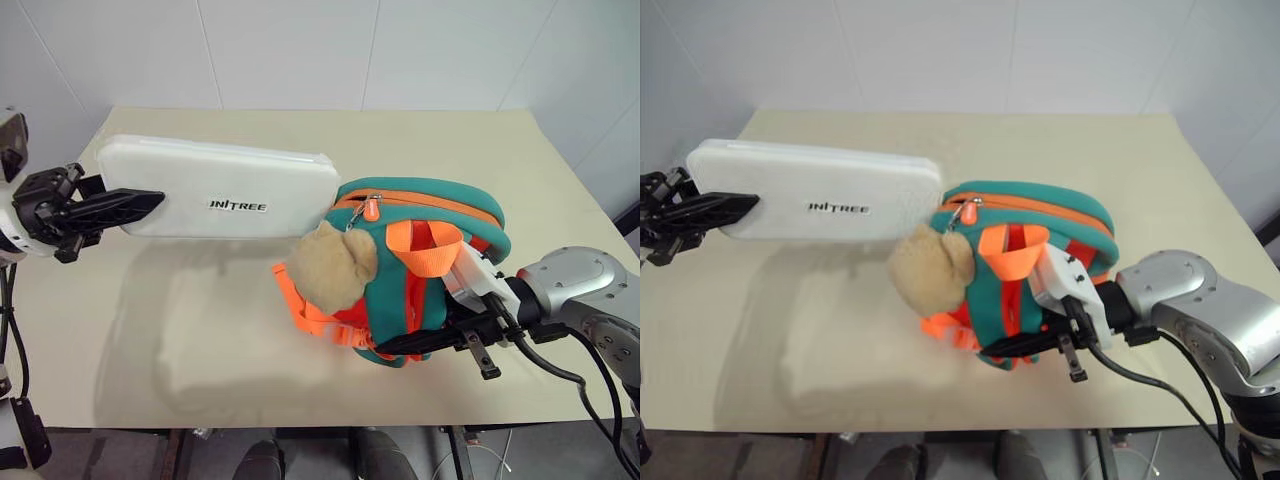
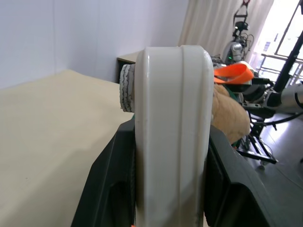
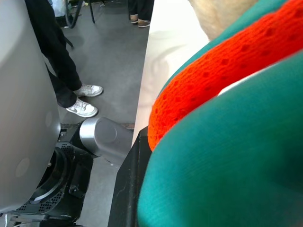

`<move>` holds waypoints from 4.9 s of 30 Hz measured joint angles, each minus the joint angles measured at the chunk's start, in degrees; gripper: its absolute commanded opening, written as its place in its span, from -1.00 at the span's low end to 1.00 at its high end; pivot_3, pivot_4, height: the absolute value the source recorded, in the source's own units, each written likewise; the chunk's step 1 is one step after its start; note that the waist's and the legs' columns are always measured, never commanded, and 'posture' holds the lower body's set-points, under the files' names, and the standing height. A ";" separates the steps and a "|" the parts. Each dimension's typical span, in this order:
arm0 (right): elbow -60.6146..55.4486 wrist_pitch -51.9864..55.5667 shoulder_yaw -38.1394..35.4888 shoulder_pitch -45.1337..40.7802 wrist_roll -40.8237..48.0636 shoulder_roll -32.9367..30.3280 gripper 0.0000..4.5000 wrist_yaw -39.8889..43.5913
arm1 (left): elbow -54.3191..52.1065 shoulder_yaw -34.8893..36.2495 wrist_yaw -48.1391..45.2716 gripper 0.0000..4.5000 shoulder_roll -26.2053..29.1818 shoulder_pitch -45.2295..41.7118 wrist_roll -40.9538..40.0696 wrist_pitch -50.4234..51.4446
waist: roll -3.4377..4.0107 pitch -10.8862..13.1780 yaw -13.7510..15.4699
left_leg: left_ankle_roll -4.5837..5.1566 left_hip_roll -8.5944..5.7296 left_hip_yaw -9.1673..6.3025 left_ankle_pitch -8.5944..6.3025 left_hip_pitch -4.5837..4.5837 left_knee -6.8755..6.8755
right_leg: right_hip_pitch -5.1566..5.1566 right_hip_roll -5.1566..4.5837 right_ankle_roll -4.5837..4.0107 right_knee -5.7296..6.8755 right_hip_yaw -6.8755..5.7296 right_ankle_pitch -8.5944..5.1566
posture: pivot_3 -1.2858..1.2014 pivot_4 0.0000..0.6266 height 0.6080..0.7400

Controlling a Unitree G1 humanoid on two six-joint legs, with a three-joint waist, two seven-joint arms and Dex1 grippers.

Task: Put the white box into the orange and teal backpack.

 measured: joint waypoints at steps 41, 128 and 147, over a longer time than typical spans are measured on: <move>2.19 -2.47 2.17 -0.81 -4.95 3.95 -0.74 -0.66 | 5.07 -35.26 8.13 -0.41 -25.29 -20.59 27.01 -12.71 | -0.03 -0.02 0.19 | 0.17 -0.04 0.00 -0.09 -0.02 0.77 | 0.20 0.09 0.11 0.20 0.05 0.07 | 0.03 -0.52 1.00; 4.86 -4.75 4.29 -1.77 -9.33 6.18 -0.74 -2.93 | -31.92 -21.04 30.78 0.91 -11.97 -7.33 -3.13 10.79 | -0.03 -0.02 0.14 | 0.26 -0.03 -0.06 -0.15 0.18 0.77 | 0.51 0.08 0.12 -0.08 0.04 0.09 | 0.03 -0.52 1.00; 4.65 -4.85 4.29 -1.12 -9.37 6.19 -0.74 -3.35 | -31.48 -21.02 26.08 -0.63 -4.89 -7.26 -3.89 12.99 | -0.02 -0.01 -0.01 | 0.27 -0.02 -0.06 -0.15 0.18 0.72 | 0.52 0.09 0.12 -0.14 0.03 0.09 | 0.03 -0.52 1.00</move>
